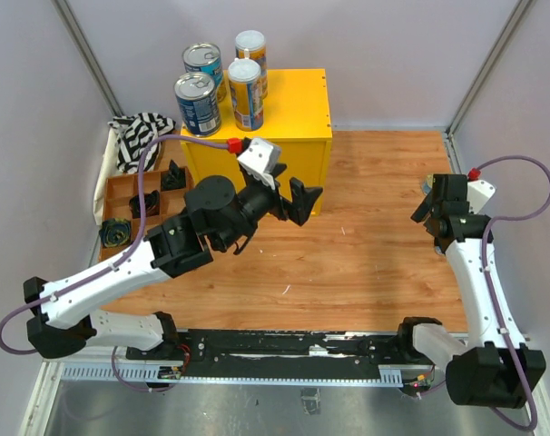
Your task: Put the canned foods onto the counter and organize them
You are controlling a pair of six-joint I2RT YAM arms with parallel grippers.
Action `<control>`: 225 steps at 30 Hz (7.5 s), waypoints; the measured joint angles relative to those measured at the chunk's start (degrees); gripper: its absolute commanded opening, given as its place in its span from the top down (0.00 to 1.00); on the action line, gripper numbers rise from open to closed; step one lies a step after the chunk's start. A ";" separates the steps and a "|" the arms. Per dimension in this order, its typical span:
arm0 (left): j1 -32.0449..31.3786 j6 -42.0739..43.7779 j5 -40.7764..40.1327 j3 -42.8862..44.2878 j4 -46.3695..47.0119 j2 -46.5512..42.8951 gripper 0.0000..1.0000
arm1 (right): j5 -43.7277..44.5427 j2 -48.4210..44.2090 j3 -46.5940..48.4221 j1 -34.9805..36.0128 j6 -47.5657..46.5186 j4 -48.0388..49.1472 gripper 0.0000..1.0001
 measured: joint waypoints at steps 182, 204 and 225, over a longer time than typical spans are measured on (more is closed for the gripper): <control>-15.50 -17.75 -21.40 -26.43 1.25 -15.61 0.07 | -4.61 50.03 86.86 44.04 -21.77 -22.10 0.78; -15.50 -17.35 -21.90 -26.43 2.51 -14.08 0.06 | -5.11 51.43 86.25 40.70 -24.90 -16.37 0.29; -15.50 -19.50 -21.86 -25.97 1.97 -11.96 0.06 | -4.02 45.68 75.84 39.01 -27.47 -11.80 0.29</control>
